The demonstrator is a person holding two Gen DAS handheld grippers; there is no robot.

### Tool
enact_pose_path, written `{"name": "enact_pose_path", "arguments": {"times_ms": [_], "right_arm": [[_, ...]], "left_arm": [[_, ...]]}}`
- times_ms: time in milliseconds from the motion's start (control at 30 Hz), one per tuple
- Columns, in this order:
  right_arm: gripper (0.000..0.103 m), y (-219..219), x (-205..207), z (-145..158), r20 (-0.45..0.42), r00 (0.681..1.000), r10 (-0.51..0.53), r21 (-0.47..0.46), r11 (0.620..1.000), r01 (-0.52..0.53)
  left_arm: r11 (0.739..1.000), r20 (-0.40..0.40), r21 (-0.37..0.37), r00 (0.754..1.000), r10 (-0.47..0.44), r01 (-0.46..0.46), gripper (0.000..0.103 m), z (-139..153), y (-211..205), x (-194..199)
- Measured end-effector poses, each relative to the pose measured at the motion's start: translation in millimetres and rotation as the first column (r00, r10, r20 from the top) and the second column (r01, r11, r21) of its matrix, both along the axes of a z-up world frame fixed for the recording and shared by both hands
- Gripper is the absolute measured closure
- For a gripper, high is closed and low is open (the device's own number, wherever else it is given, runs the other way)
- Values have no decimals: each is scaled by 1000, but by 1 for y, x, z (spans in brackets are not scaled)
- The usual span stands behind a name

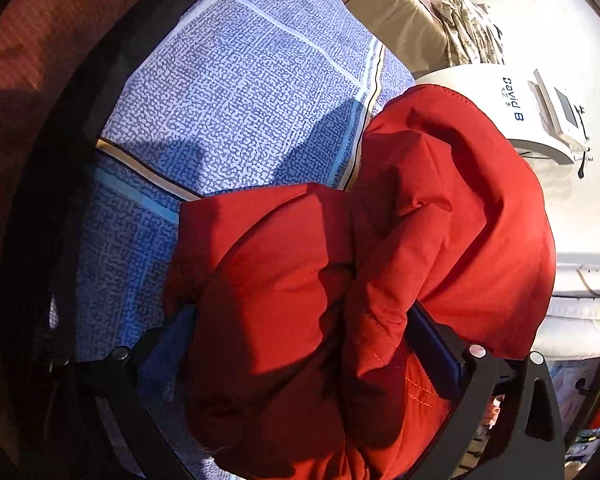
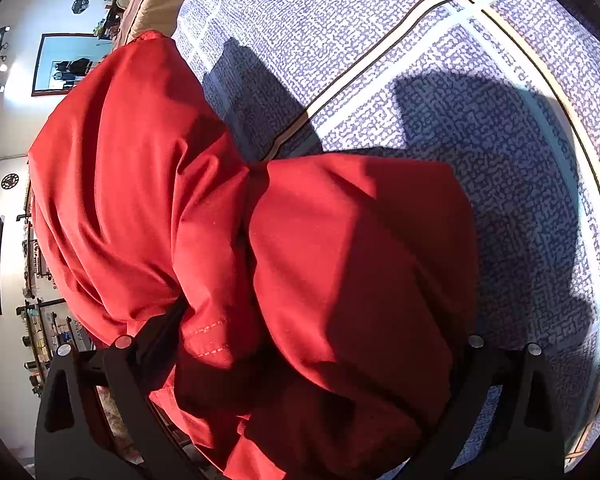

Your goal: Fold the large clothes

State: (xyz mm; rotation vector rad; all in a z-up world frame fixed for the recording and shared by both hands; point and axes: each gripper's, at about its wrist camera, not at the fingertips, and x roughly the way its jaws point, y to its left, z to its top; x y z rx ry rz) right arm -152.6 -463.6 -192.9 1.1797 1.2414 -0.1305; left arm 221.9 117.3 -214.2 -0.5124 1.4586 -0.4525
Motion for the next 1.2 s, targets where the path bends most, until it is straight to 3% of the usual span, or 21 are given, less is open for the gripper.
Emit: {"name": "enact_pose_path", "arguments": {"times_ms": [167,267,433,600,767,967,1067,1200], "right_arm": [[6,2,-2,2,16,1000,-21,-16,1000,22],[15,3,-6,7,31,999,-37,-28,999,37],[44,8,-11,25,50,997,-54,-67,996,58],[60,20,-19,54,73,996,-47,-122,991,56],[66,39,-32,84,98,995,-22,-169,985,38],[69,63,-66,119,122,992,-34,-200,978,58],[71,75,-88,136,149,986,-75,-191,976,103],[74,81,-102,165,196,977,-80,-215,969,123]], "left_arm": [[998,12,65,1000,-3,2,5,7,-14,1],[996,23,93,1000,1,-3,12,16,-19,1],[993,72,114,997,-16,8,45,40,-23,-7],[991,138,122,988,-71,54,63,78,-26,-16],[985,203,134,969,-137,111,68,116,-34,-25],[975,222,134,953,-206,180,70,146,-36,-33],[960,265,140,925,-272,243,72,166,-52,-29],[916,325,178,857,-399,359,74,202,-101,-14]]}}
